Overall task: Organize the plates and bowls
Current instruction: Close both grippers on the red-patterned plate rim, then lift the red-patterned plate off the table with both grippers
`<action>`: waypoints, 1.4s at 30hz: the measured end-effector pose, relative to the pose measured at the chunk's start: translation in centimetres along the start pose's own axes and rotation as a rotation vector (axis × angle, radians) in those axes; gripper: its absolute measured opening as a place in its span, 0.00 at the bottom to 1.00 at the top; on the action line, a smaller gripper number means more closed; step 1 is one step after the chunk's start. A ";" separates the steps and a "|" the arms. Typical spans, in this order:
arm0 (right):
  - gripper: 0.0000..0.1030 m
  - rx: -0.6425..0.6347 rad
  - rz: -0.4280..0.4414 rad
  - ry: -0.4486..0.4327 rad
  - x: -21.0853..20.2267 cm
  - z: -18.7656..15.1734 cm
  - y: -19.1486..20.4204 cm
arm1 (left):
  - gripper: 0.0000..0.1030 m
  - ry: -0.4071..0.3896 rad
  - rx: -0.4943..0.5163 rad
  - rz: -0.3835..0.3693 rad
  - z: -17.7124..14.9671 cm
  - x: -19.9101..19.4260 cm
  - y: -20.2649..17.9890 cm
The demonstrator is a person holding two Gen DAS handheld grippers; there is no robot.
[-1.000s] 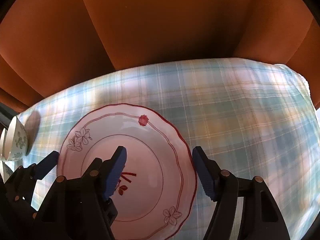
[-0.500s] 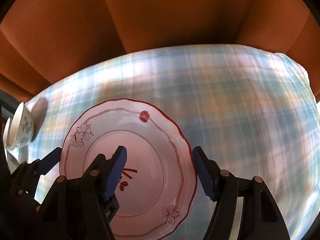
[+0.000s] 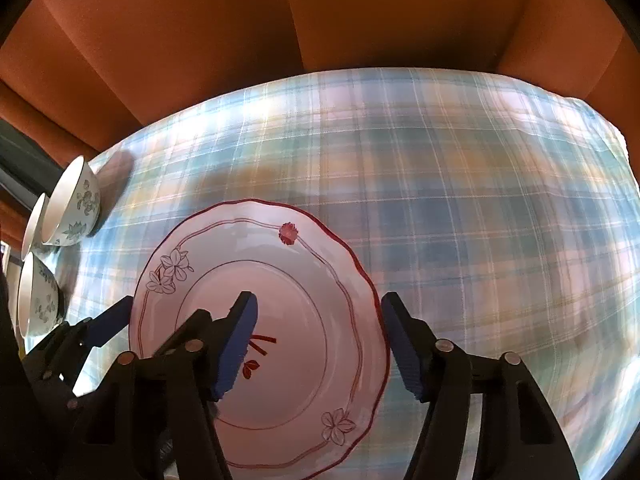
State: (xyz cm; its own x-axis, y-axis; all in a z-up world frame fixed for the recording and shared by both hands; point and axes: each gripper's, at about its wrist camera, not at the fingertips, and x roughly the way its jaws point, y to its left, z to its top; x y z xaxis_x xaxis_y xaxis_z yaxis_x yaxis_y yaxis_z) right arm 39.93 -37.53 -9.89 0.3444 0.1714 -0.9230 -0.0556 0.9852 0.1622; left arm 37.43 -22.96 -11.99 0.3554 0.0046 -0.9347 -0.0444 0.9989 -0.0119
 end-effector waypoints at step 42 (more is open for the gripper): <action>0.50 0.047 -0.053 -0.164 -8.3 -1.2 2.3 | 0.65 -0.169 0.043 -0.005 -1.6 -10.4 1.2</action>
State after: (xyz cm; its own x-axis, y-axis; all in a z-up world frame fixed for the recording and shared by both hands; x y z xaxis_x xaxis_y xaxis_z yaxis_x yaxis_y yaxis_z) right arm 35.81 -36.71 -2.26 0.4944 0.1124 -0.8619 0.0092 0.9909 0.1345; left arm 32.20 -21.87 -2.79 0.5072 0.0035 -0.8618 -0.0031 1.0000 0.0022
